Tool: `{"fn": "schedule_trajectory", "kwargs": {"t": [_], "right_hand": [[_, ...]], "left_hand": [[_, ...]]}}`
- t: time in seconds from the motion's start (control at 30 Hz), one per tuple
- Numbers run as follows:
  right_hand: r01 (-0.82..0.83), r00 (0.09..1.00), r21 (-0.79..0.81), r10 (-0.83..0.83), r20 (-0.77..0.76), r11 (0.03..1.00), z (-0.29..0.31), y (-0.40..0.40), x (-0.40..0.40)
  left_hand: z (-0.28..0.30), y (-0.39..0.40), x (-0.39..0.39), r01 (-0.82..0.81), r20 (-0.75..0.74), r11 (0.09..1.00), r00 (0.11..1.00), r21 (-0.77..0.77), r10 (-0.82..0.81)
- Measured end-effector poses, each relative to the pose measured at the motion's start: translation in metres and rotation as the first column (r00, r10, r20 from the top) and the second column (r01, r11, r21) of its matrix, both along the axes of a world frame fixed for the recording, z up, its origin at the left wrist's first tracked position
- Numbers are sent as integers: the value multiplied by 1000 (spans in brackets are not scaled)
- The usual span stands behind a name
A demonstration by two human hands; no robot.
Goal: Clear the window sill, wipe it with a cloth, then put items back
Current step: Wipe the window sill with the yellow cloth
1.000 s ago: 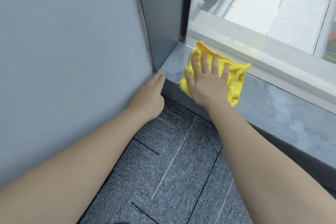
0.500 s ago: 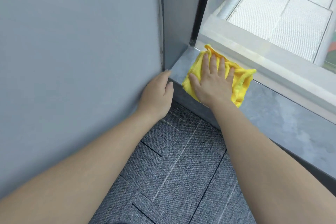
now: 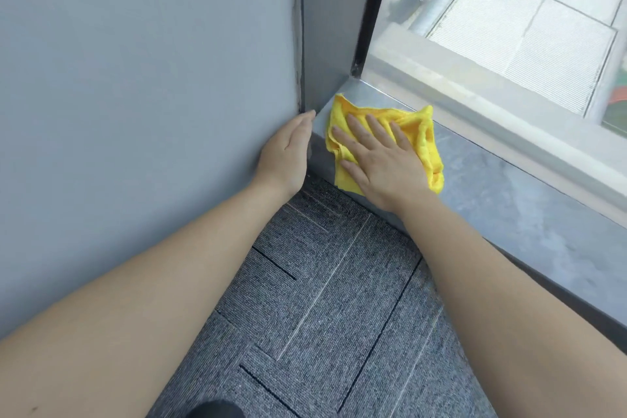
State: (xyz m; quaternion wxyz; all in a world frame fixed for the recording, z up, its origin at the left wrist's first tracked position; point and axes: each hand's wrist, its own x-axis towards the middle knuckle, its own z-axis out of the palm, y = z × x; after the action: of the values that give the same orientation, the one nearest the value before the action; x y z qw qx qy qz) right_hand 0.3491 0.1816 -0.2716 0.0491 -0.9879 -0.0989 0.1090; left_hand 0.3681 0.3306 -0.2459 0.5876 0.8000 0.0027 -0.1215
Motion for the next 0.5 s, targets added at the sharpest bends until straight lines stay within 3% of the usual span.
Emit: {"fn": "schedule_trajectory", "kwargs": {"t": [0.17, 0.33, 0.5], "right_hand": [[250, 967, -46, -251, -29, 967, 1, -30, -41], [625, 779, 13, -622, -83, 781, 1, -29, -37], [789, 614, 78, -782, -106, 609, -1, -7, 1]], "left_hand": [[-6, -5, -2, 6, 1, 1000, 1000, 31, -6], [-13, -7, -1, 68, 17, 994, 997, 90, -70], [-17, -5, 6, 102, 70, 987, 991, 123, -111]]}}
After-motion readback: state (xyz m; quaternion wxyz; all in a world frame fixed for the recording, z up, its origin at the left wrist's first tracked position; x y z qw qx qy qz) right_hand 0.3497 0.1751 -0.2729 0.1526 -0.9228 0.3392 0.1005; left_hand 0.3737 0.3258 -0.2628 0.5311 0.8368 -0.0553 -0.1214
